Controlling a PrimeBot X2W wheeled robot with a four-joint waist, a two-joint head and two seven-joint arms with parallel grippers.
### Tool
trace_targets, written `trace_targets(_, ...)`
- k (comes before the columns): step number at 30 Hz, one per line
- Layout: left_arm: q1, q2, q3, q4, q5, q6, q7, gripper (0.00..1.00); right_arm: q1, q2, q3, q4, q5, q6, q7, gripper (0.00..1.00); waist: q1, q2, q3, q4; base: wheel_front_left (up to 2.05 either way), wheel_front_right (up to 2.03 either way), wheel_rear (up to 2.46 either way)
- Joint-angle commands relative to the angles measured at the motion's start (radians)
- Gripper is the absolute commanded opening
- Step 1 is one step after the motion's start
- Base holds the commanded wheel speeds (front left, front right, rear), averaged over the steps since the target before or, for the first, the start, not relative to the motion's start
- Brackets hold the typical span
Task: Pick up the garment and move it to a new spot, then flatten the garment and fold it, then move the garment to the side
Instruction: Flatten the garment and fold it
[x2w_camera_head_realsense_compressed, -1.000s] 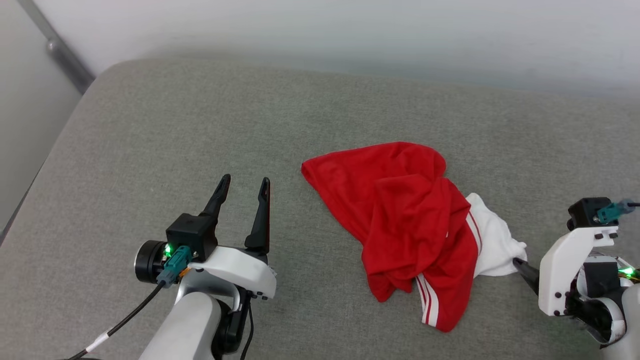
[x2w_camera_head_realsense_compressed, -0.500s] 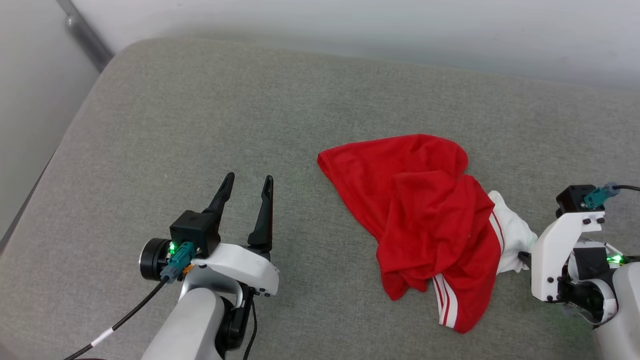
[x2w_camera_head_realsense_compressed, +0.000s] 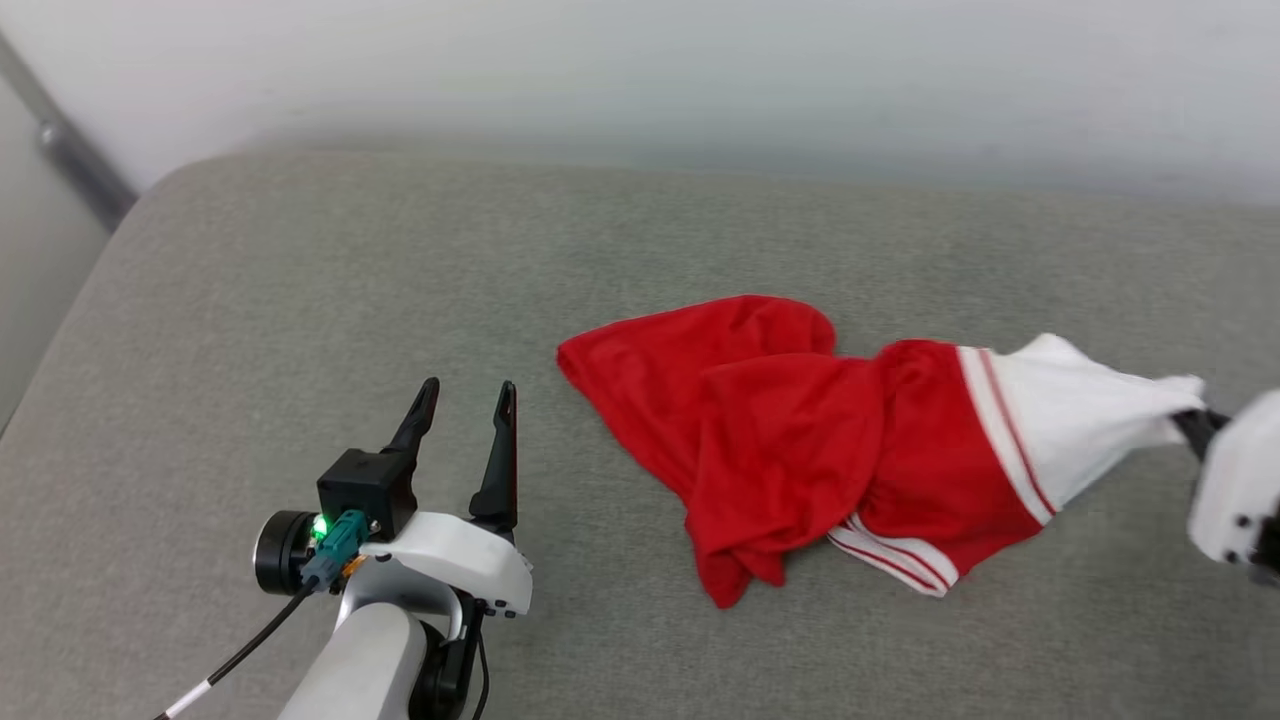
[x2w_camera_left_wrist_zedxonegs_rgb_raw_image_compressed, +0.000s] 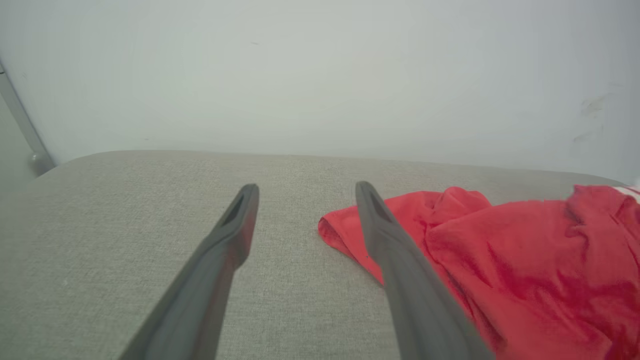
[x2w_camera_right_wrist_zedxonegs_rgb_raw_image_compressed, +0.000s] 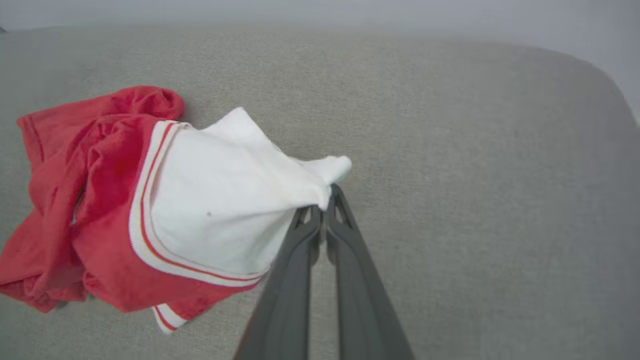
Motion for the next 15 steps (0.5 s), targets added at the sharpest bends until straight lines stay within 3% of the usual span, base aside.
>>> trace_targets(1,0.005,0.005,0.0,-0.005,-0.004,0.002,-0.001,1.0,0.03,0.018,-0.03,-0.015,-0.002,-0.001,0.014,0.0,-0.0001,0.0,-0.01,-0.022,0.0,0.0,0.0)
trace_targets(6,0.015,0.011,-0.003,-0.013,-0.005,0.009,0.011,1.0,0.149,0.087,-0.204,-0.02,-0.047,-0.001,0.063,0.0,-0.0001,0.0,-0.011,-0.049,0.0,0.0,0.0)
trace_targets(12,0.015,0.017,-0.008,-0.019,-0.009,0.01,0.023,1.0,0.212,0.151,-0.293,0.128,-0.065,-0.001,0.013,0.0,-0.0001,0.0,-0.008,-0.061,0.0,0.0,0.0)
trace_targets(13,0.015,0.019,-0.008,-0.02,-0.009,0.011,0.023,1.0,0.213,0.156,-0.292,0.151,-0.063,-0.001,0.0,0.11,-0.0001,0.0,-0.008,-0.062,0.0,0.0,0.0)
trace_targets(15,0.015,0.02,-0.01,-0.022,-0.009,0.015,0.026,1.0,0.198,0.157,-0.277,0.172,-0.054,-0.001,-0.053,1.0,-0.0001,0.0,-0.008,-0.063,0.0,0.0,0.0)
